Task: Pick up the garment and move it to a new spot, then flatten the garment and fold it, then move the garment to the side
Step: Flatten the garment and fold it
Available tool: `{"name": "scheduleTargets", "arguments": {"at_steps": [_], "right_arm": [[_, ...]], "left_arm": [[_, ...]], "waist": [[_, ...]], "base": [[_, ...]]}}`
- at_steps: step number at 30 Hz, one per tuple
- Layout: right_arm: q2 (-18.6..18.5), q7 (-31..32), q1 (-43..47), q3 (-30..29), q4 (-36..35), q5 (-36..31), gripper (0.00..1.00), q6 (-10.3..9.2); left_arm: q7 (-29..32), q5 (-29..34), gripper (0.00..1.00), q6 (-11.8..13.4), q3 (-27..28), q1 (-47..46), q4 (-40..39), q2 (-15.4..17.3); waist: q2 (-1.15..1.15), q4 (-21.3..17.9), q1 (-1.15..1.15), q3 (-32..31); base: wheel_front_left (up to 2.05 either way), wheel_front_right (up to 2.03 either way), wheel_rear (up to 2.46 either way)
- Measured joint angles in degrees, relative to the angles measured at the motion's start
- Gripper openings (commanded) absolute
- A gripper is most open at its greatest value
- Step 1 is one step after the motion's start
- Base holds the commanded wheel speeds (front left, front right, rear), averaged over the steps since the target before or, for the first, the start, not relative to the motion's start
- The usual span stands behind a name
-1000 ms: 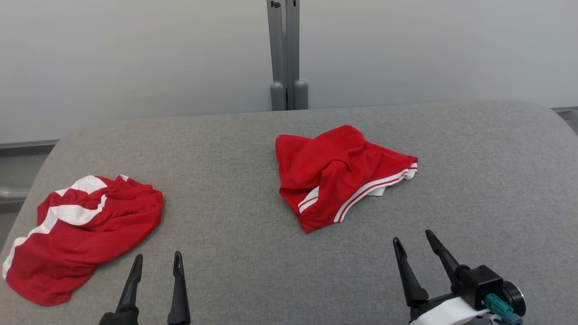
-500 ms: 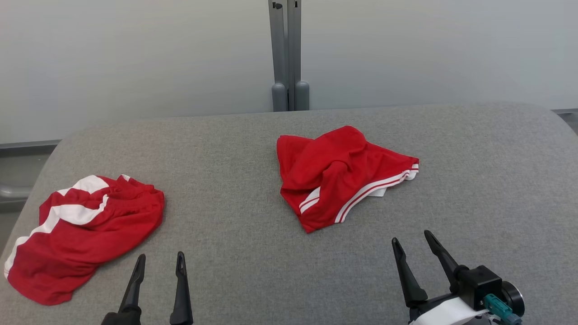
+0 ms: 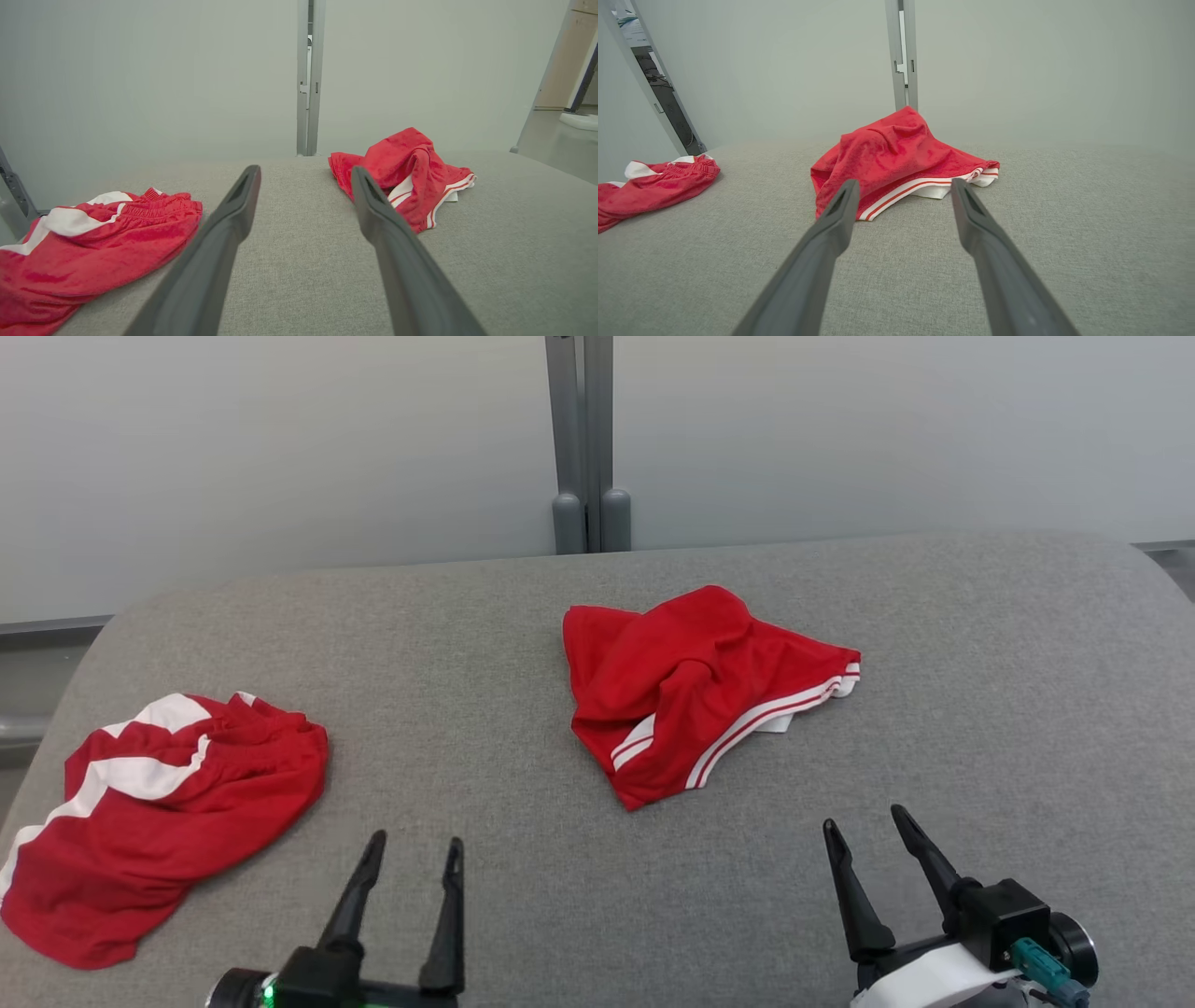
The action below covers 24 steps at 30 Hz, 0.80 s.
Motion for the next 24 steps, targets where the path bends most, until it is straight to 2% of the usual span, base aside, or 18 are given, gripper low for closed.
{"name": "scheduleTargets", "arguments": {"at_steps": [3, 7, 11, 17, 24], "right_arm": [[0.0, 0.0, -0.5, -0.3, -0.4, -0.5, 1.0, 0.0], [0.0, 0.0, -1.5, -0.1, -0.7, -1.6, 1.0, 0.0], [0.0, 0.0, -2.9, 0.2, -1.3, -2.2, 1.0, 0.0], [-0.1, 0.0, -7.4, 0.1, -2.3, -2.6, 1.0, 0.0], [-0.1, 0.0, -10.7, -0.4, -3.4, -1.2, 1.0, 0.0]], "left_arm": [[0.0, 1.3, 1.0, -2.1, -3.4, -2.9, 2.9, 0.0], [0.0, 1.5, 1.0, -3.7, -8.2, -7.5, 8.0, -0.1], [0.0, 0.3, 1.0, -4.1, -14.4, -13.7, 12.0, 0.3], [0.0, -5.7, 1.0, -4.2, -29.7, -25.3, 21.4, 4.5], [0.0, -11.1, 1.0, -4.2, -37.5, -36.3, 28.3, 6.8]], "waist": [[0.0, -0.6, 0.0, 0.8], [0.0, -1.9, 0.0, 2.2], [0.0, -3.8, 0.0, 4.2], [0.0, -6.6, 0.0, 9.4], [0.0, -10.1, 0.0, 15.8]], "base": [[0.0, 0.0, 0.0], [0.0, 0.0, 0.0], [0.0, 0.0, 0.0], [0.0, 0.0, 0.0], [0.0, 0.0, 0.0]]}}
